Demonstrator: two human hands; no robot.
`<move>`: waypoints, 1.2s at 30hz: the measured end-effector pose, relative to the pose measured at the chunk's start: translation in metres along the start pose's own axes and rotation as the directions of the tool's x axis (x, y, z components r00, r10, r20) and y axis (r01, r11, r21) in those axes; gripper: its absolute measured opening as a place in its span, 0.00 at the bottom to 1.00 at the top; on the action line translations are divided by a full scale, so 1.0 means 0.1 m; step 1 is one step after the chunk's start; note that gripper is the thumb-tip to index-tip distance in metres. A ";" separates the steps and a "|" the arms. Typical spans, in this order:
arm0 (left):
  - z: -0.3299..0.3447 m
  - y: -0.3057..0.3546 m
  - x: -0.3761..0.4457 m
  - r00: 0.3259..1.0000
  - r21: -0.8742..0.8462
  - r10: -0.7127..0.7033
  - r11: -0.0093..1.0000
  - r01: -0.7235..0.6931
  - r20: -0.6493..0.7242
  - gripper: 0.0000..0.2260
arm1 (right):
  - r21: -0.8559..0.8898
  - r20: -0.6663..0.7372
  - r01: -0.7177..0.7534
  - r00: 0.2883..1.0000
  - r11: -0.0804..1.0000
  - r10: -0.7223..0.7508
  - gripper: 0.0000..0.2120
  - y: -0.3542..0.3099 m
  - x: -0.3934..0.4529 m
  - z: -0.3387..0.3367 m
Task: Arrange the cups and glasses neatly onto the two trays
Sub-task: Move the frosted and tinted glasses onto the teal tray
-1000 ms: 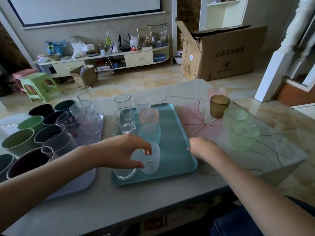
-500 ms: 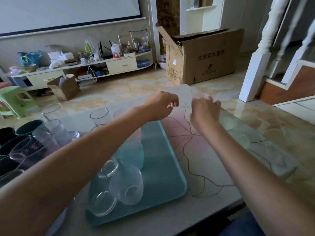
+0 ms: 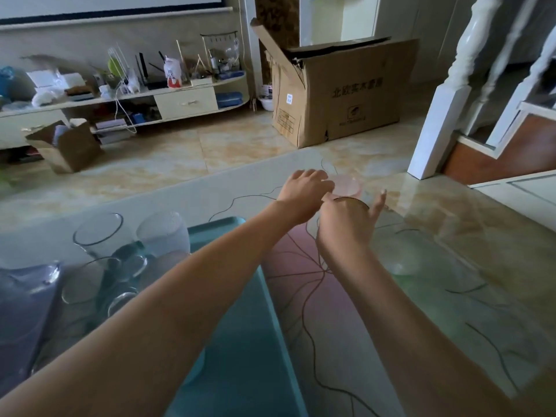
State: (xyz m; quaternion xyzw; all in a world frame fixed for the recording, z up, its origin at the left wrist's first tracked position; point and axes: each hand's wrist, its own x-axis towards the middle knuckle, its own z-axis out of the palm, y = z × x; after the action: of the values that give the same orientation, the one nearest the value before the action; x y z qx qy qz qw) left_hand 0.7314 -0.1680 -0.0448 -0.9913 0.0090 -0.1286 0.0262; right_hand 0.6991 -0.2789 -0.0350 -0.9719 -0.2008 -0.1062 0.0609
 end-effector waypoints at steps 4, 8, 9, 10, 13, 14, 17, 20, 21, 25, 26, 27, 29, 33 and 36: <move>-0.05 -0.07 -0.04 0.996 -0.021 -0.071 0.997 0.070 -0.057 0.07 | -0.011 0.017 0.044 0.999 0.999 -0.044 0.16 0.04 -0.04 -0.01; -0.26 -0.24 -0.25 0.985 -0.029 -0.136 0.991 0.134 -0.105 0.07 | 0.072 -0.054 0.048 0.998 0.996 -0.044 0.05 0.00 -0.12 -0.05; -0.35 -0.29 -0.33 0.980 -0.030 -0.156 0.988 0.153 -0.123 0.07 | 0.090 -0.107 0.080 0.992 0.993 -0.070 0.07 -0.03 -0.15 -0.05; -0.45 -0.34 -0.41 0.975 -0.027 -0.177 0.984 0.175 -0.137 0.07 | 0.101 -0.159 0.123 0.982 0.987 -0.106 0.09 -0.06 -0.18 -0.06; -0.73 -0.49 -0.73 0.963 0.017 -0.224 0.973 0.229 -0.151 0.09 | 0.078 -0.169 0.257 0.956 0.963 -0.242 0.14 -0.18 -0.32 -0.13; -0.79 -0.53 -0.84 0.961 0.039 -0.235 0.969 0.243 -0.144 0.10 | 0.061 -0.137 0.293 0.949 0.954 -0.283 0.15 -0.23 -0.40 -0.15; -0.88 -0.62 -1.15 0.955 0.104 -0.282 0.951 0.291 -0.090 0.12 | 0.075 0.004 0.370 0.929 0.926 -0.371 0.13 -0.34 -0.64 -0.19; -0.84 -0.64 -1.35 0.941 0.176 -0.335 0.925 0.336 -0.041 0.12 | 0.139 0.140 0.373 0.910 0.917 -0.391 0.12 -0.38 -0.79 -0.20; -0.82 -0.64 -1.39 0.935 0.186 -0.352 0.917 0.353 -0.036 0.12 | 0.143 0.181 0.366 0.904 0.920 -0.388 0.12 -0.40 -0.82 -0.21; -0.73 -0.63 -1.48 0.903 0.198 -0.430 0.884 0.423 -0.013 0.12 | 0.166 0.283 0.353 0.877 0.921 -0.388 0.11 -0.45 -0.91 -0.20; -0.70 -0.63 -1.48 0.897 0.197 -0.441 0.880 0.433 -0.002 0.12 | 0.175 0.283 0.358 0.874 0.917 -0.395 0.12 -0.46 -0.92 -0.20; -0.67 -0.64 -1.47 0.892 0.187 -0.451 0.878 0.441 0.012 0.12 | 0.182 0.277 0.365 0.872 0.913 -0.404 0.12 -0.45 -0.93 -0.20; -0.63 -0.64 -1.45 0.880 0.160 -0.473 0.873 0.460 0.048 0.11 | 0.197 0.279 0.365 0.869 0.910 -0.408 0.13 -0.44 -0.93 -0.21; -0.60 -0.65 -1.43 0.857 0.087 -0.509 0.860 0.502 0.086 0.12 | 0.190 0.300 0.354 0.867 0.916 -0.398 0.12 -0.41 -0.89 -0.20; -0.61 -0.63 -1.44 0.842 0.086 -0.530 0.847 0.524 0.094 0.14 | 0.207 0.386 0.316 0.843 0.926 -0.374 0.13 -0.45 -0.85 -0.16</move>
State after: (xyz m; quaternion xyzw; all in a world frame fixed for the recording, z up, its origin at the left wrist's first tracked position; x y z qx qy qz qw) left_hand 0.5771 -0.1041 -0.0188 -0.9601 -0.2689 -0.0740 0.0186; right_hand 0.6021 -0.2725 -0.0361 -0.9133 -0.3875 0.1094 0.0620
